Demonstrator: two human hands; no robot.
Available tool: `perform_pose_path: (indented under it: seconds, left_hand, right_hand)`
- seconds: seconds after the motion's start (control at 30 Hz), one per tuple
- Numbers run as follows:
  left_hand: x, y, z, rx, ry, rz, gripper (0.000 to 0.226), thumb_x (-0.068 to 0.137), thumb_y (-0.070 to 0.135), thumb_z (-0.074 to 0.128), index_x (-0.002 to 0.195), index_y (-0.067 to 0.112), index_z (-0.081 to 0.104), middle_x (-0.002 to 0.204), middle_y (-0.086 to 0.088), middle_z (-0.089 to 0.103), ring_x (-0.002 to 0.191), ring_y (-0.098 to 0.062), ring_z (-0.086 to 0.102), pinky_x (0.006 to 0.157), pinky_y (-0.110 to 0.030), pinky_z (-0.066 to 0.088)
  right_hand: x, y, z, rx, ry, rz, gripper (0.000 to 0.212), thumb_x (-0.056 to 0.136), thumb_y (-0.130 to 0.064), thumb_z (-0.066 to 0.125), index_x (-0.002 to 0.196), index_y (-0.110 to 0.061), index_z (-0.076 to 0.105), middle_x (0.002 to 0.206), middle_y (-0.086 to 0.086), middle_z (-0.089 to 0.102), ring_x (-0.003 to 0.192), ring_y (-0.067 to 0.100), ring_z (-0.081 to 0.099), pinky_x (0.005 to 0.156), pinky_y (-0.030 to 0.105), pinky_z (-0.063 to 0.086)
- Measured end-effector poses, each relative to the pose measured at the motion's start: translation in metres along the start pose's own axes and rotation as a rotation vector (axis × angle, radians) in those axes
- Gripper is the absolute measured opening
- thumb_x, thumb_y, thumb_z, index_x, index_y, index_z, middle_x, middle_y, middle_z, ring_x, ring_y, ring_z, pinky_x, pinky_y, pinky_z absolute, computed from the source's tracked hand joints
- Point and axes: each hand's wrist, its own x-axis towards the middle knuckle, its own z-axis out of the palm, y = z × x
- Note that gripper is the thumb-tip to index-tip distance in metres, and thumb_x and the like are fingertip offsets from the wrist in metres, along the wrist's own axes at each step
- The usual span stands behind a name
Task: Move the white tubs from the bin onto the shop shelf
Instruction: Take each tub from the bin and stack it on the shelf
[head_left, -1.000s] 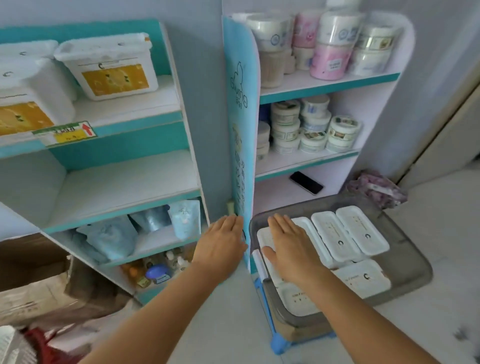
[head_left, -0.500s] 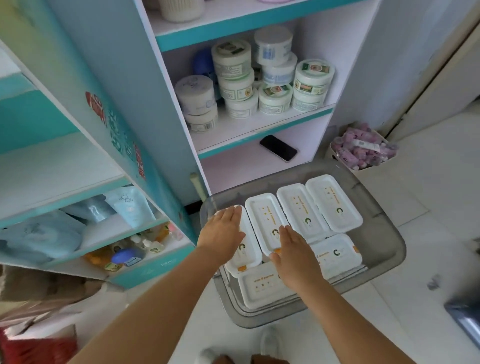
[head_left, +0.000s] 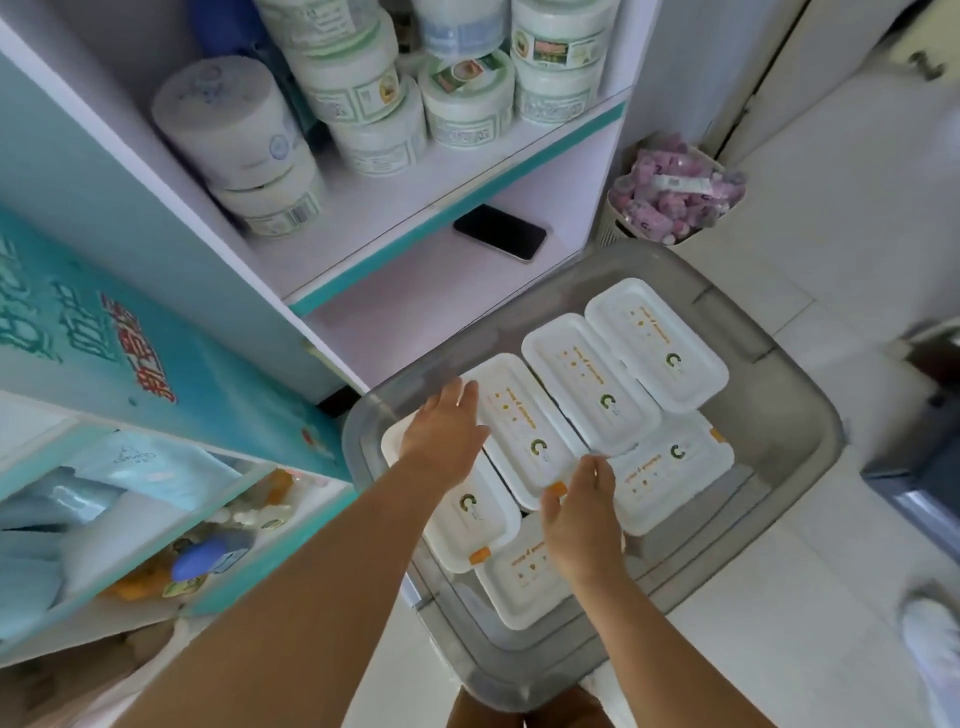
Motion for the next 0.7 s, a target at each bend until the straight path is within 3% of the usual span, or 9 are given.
perform_pose_path:
  seconds: [0.17, 0.3, 0.43, 0.53, 0.6, 0.7]
  left_hand:
    - [0.015, -0.006, 0.006, -0.031, 0.064, 0.045, 0.063, 0.099, 0.035, 0.04, 0.149, 0.01, 0.012, 0.149, -0.006, 0.014, 0.13, -0.026, 0.034, 0.107, -0.034, 0.034]
    - [0.019, -0.005, 0.012, -0.093, 0.132, 0.047, 0.066, 0.096, 0.037, 0.047, 0.147, 0.009, 0.017, 0.145, -0.009, 0.019, 0.129, -0.026, 0.031, 0.108, -0.034, 0.034]
    - [0.02, 0.0, 0.013, -0.19, 0.169, 0.025, 0.073, 0.092, 0.035, 0.056, 0.148, 0.008, 0.016, 0.145, -0.012, 0.019, 0.134, -0.026, 0.025, 0.111, -0.034, 0.032]
    - [0.015, 0.003, 0.012, -0.259, 0.181, 0.0, 0.077, 0.091, 0.034, 0.059, 0.149, 0.009, 0.014, 0.146, -0.012, 0.021, 0.134, -0.025, 0.026, 0.11, -0.035, 0.035]
    - [0.01, 0.005, 0.011, -0.269, 0.18, -0.014, 0.08, 0.089, 0.035, 0.061, 0.149, 0.01, 0.014, 0.147, -0.012, 0.023, 0.135, -0.026, 0.026, 0.11, -0.036, 0.033]
    - [-0.002, 0.006, 0.008, -0.284, 0.196, -0.032, 0.075, 0.084, 0.039, 0.067, 0.142, 0.012, 0.028, 0.141, -0.01, 0.036, 0.13, -0.028, 0.033, 0.108, -0.042, 0.037]
  right_hand:
    - [0.005, -0.01, 0.018, 0.191, 0.123, 0.136, 0.069, 0.098, -0.019, 0.046, 0.149, -0.001, 0.004, 0.154, 0.019, 0.015, 0.136, 0.031, 0.035, 0.101, 0.034, 0.041]
    - [0.009, -0.014, 0.029, 0.396, 0.248, 0.261, 0.056, 0.094, -0.013, 0.047, 0.144, -0.012, 0.023, 0.136, 0.012, 0.047, 0.119, 0.029, 0.053, 0.095, 0.041, 0.049]
    - [0.013, -0.018, 0.034, 0.483, 0.292, 0.332, 0.051, 0.093, -0.011, 0.046, 0.141, -0.014, 0.028, 0.13, 0.009, 0.055, 0.116, 0.028, 0.058, 0.094, 0.047, 0.051]
    - [0.01, -0.014, 0.031, 0.497, 0.305, 0.353, 0.047, 0.093, -0.009, 0.046, 0.138, -0.013, 0.033, 0.12, 0.007, 0.06, 0.107, 0.025, 0.062, 0.09, 0.04, 0.053]
    - [0.004, -0.008, 0.025, 0.486, 0.314, 0.334, 0.045, 0.093, -0.007, 0.047, 0.136, -0.011, 0.035, 0.11, 0.005, 0.062, 0.099, 0.023, 0.064, 0.08, 0.032, 0.054]
    - [-0.006, -0.001, 0.011, 0.464, 0.32, 0.289, 0.043, 0.093, -0.006, 0.048, 0.134, -0.01, 0.039, 0.106, 0.003, 0.063, 0.094, 0.021, 0.065, 0.069, 0.024, 0.051]
